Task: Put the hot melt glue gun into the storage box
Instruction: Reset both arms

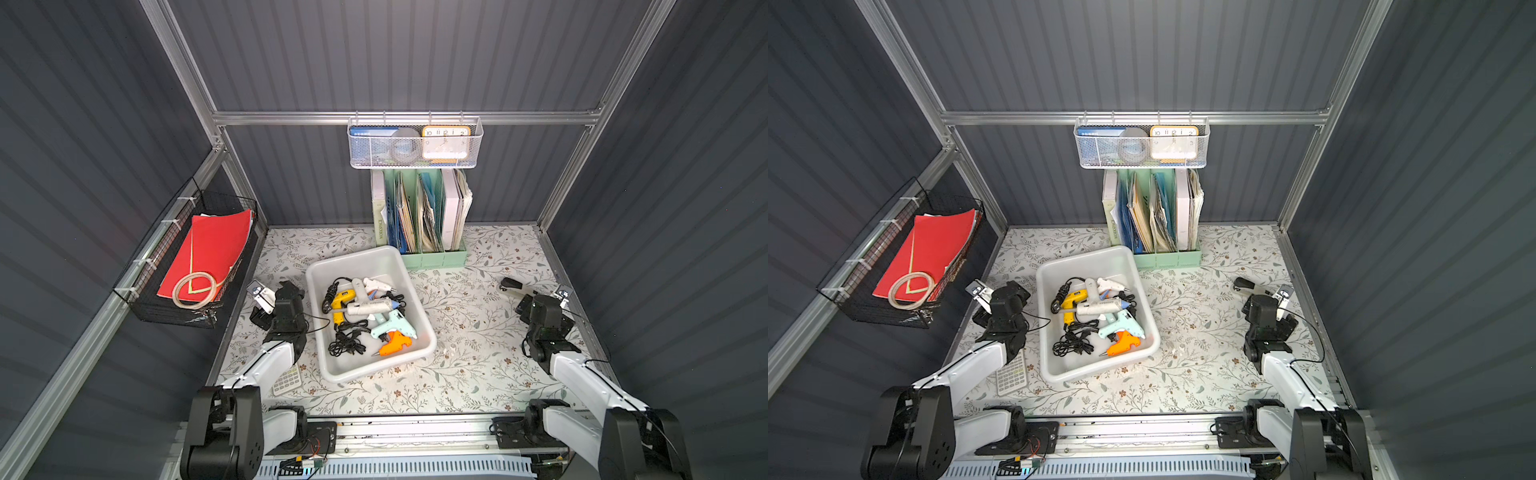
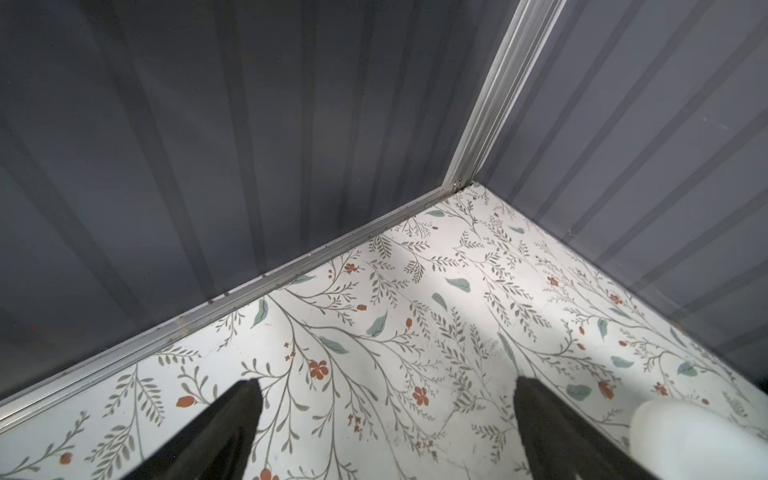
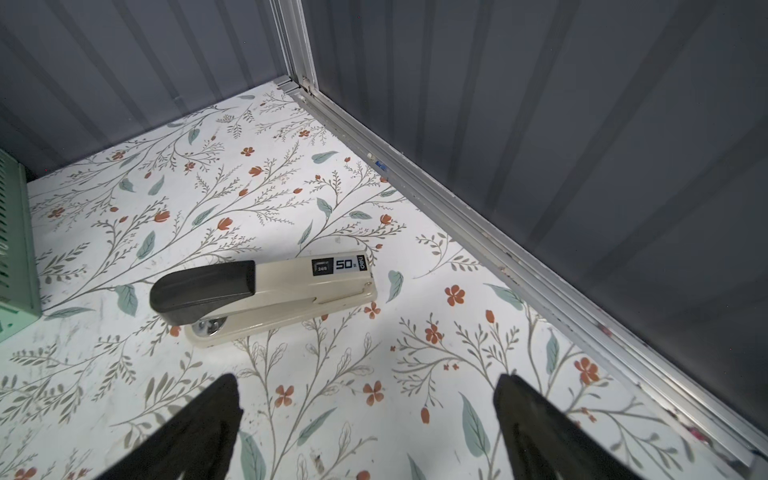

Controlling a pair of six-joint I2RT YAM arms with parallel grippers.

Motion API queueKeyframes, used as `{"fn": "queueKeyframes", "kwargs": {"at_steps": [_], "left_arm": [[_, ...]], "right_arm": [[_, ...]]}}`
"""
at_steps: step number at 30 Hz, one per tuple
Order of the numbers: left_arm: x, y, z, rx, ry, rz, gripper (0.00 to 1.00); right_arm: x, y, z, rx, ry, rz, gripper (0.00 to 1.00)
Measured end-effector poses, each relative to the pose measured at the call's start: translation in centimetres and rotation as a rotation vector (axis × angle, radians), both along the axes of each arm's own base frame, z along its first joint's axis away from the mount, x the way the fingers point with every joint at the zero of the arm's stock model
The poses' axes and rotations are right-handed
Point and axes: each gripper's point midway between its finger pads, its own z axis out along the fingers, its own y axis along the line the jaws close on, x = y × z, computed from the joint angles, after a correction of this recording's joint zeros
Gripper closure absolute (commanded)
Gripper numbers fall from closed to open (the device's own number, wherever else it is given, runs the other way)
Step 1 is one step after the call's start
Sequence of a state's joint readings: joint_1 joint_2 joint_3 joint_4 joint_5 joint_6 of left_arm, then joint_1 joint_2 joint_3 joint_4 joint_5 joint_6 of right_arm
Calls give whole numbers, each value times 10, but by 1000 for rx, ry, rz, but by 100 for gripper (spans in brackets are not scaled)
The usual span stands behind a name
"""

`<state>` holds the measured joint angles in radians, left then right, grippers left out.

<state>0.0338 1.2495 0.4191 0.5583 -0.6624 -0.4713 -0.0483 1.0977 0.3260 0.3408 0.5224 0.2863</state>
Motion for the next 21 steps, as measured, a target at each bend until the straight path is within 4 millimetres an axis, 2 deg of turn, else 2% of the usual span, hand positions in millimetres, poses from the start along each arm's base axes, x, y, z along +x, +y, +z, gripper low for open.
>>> {"fn": "queueKeyframes", "kwargs": {"at_steps": [3, 9, 13, 17, 21], "left_arm": [[5, 4, -8, 34, -14, -34, 0], [19, 11, -20, 48, -38, -111, 0], [31, 2, -28, 45, -39, -191, 0], [44, -7, -39, 39, -19, -262, 0], [55, -13, -33, 50, -33, -313, 0]], "right_arm": [[8, 2, -12, 0, -5, 34, 1], [32, 9, -9, 5, -55, 98, 1], [50, 11, -7, 7, -59, 126, 1], [57, 10, -2, 8, -71, 126, 1], [57, 10, -2, 18, -78, 122, 1]]}}
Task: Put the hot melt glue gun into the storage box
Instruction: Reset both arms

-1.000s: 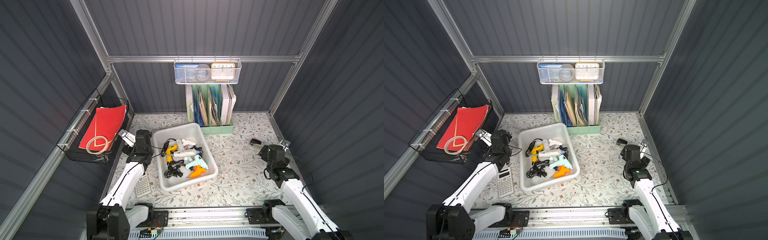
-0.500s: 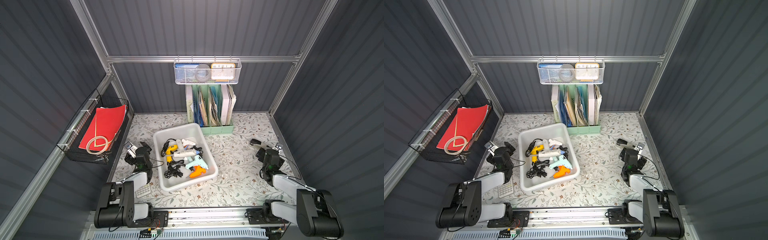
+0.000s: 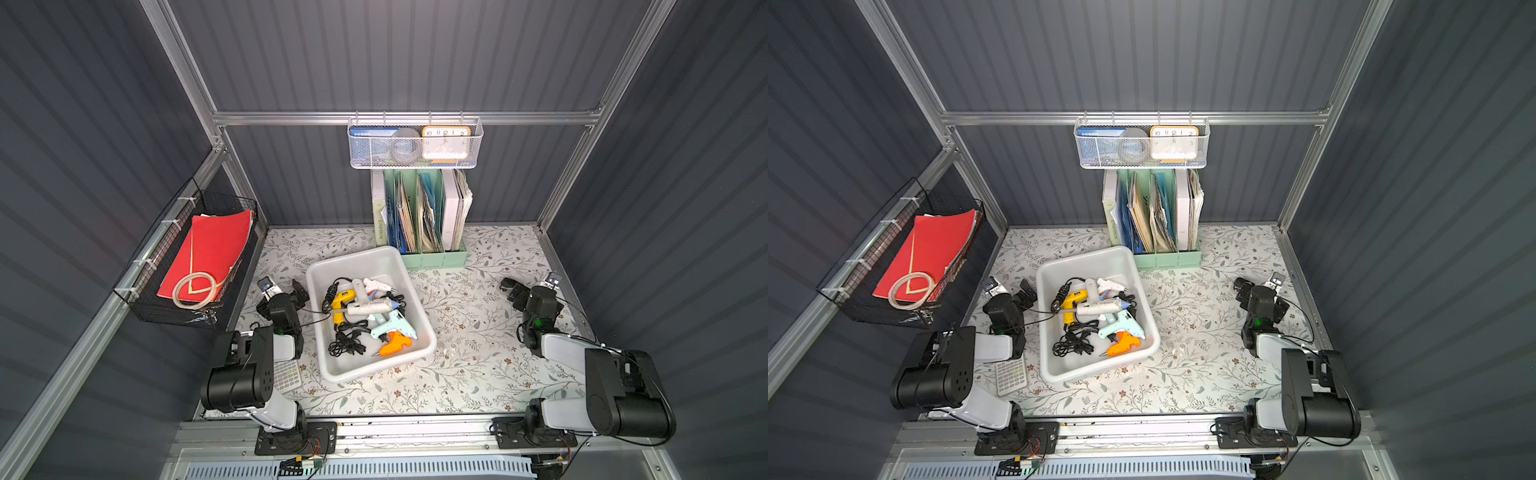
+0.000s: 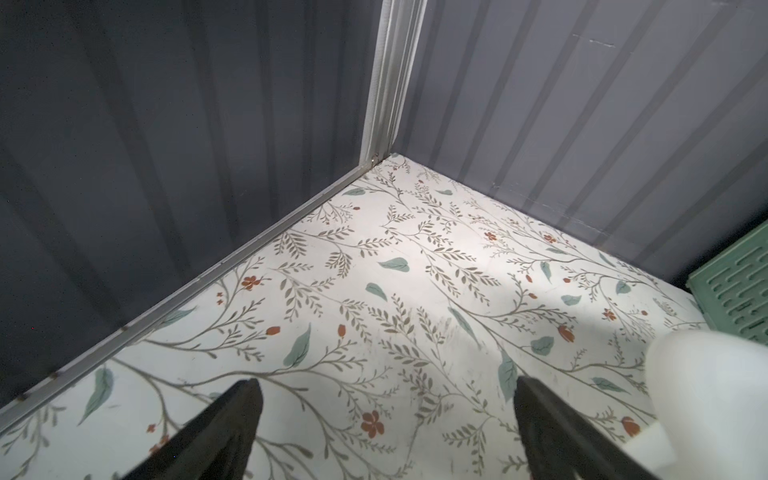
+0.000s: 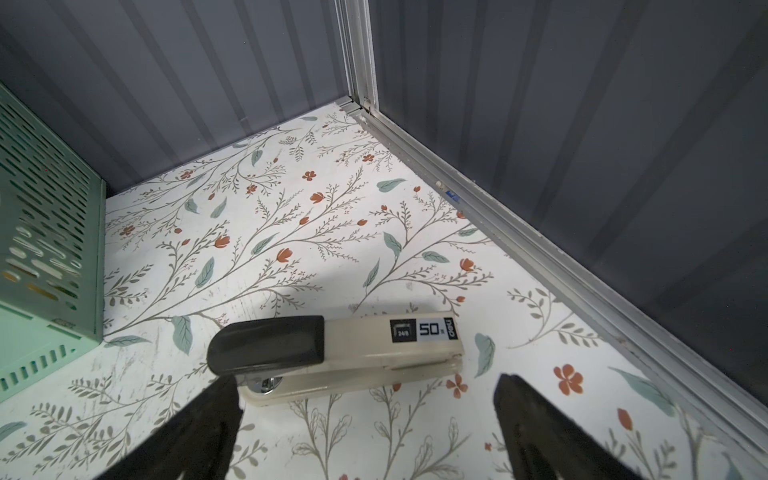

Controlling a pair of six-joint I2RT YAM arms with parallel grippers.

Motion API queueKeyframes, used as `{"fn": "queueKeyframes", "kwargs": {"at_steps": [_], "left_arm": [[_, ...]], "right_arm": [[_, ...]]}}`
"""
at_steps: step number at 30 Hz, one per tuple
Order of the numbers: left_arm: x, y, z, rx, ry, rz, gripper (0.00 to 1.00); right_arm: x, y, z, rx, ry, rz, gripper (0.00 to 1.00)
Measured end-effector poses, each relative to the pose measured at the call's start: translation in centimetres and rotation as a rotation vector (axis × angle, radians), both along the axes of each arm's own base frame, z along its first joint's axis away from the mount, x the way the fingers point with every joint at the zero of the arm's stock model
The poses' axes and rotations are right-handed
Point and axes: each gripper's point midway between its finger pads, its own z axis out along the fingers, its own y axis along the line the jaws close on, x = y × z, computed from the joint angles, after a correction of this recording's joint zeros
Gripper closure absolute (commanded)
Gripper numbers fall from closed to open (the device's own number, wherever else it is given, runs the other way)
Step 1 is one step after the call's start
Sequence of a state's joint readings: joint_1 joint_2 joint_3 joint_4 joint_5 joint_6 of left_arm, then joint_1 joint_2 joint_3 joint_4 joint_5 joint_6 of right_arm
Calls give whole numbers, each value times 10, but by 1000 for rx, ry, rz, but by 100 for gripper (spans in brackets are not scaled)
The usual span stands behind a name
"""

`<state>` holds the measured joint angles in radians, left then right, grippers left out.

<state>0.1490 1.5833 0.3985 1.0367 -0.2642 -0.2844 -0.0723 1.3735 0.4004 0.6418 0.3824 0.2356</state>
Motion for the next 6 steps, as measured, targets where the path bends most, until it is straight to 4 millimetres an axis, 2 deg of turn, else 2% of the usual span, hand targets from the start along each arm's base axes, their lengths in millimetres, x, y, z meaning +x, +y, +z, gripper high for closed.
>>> {"fn": "queueKeyframes", "kwargs": {"at_steps": [6], "left_arm": [[2, -2, 1, 3, -2, -18, 0]], "right_arm": [[4, 0, -7, 8, -1, -3, 1]]}}
